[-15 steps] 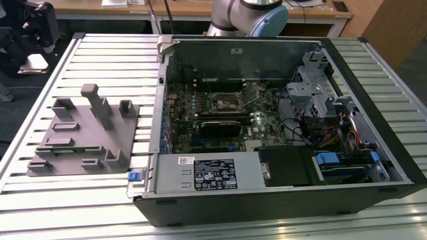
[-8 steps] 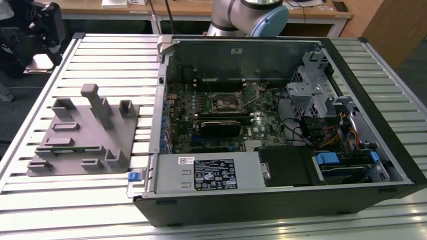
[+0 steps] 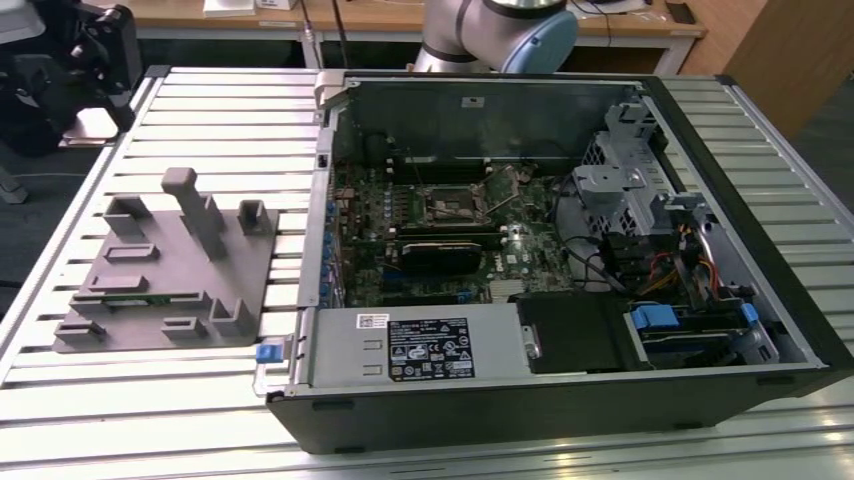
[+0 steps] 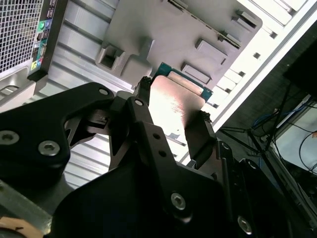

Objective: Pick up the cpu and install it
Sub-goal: 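Pick up the cpu and move it towards the insertion slot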

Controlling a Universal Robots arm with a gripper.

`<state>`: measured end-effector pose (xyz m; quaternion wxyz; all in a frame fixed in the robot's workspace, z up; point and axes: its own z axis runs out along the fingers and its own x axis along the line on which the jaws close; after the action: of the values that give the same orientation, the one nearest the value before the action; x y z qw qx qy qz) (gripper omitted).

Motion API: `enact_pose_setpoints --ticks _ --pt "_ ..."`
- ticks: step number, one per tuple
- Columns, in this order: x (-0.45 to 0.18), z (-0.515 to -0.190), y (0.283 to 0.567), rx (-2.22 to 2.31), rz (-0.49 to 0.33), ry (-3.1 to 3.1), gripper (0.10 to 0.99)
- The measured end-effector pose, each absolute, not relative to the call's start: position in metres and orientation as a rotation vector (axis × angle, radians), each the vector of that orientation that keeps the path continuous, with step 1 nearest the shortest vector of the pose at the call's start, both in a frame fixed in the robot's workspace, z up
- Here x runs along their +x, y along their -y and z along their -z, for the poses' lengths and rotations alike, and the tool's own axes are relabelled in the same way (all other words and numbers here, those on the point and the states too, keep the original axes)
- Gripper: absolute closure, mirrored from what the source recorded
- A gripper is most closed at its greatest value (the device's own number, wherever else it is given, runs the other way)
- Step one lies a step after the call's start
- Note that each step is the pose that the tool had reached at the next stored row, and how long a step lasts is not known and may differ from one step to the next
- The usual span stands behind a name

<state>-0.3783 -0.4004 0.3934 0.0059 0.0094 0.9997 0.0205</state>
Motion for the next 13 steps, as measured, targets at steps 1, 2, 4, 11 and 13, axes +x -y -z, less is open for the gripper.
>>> enact_pose_setpoints --ticks 1,2,4,11,13 --pt "-0.377 -0.393 0.4 0.029 -0.064 -3.129 0.553" --pt "-0.376 -0.393 0.4 0.029 -0.064 -3.129 0.553" --pt "-0.373 -0.393 0.4 0.029 -0.064 -3.129 0.553" --pt "-0.364 -0.393 0.4 0.029 -0.064 -3.129 0.553" --pt "-0.362 -0.393 0.4 0.029 -0.064 -3.129 0.553"
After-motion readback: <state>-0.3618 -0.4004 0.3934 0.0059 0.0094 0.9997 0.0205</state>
